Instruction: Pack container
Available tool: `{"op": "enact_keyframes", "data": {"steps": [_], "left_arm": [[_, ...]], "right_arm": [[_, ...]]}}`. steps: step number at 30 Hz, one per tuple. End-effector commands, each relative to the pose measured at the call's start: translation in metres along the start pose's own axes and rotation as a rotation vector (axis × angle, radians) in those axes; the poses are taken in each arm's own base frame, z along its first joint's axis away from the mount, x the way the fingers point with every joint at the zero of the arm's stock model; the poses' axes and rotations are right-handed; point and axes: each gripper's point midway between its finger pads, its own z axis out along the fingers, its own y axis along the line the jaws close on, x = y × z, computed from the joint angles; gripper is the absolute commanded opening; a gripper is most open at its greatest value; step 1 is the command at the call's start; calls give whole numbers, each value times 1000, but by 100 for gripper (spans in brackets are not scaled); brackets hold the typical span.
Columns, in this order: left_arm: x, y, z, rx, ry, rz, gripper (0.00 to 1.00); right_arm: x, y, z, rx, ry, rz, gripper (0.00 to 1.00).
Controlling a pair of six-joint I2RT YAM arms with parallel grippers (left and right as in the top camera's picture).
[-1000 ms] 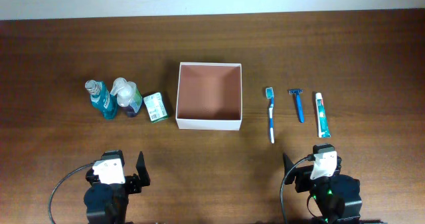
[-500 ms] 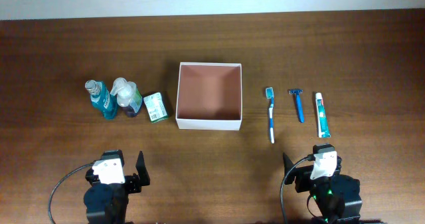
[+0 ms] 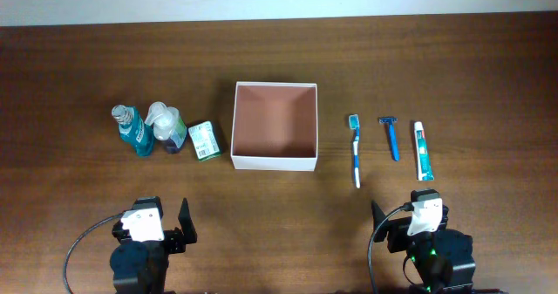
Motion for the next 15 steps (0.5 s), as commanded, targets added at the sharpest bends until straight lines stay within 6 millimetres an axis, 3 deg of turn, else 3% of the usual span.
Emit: {"op": "enact_keyframes", "data": {"steps": [1, 5, 15], "left_arm": [[0, -3, 1, 16, -9, 11, 99], [-9, -4, -4, 23, -30, -42, 99], [-55, -3, -29, 2, -71, -42, 99]], "right_arm": [[0, -1, 0, 2, -5, 0, 99], [0, -1, 0, 2, -5, 0, 99], [0, -1, 0, 2, -6, 0, 99]]}}
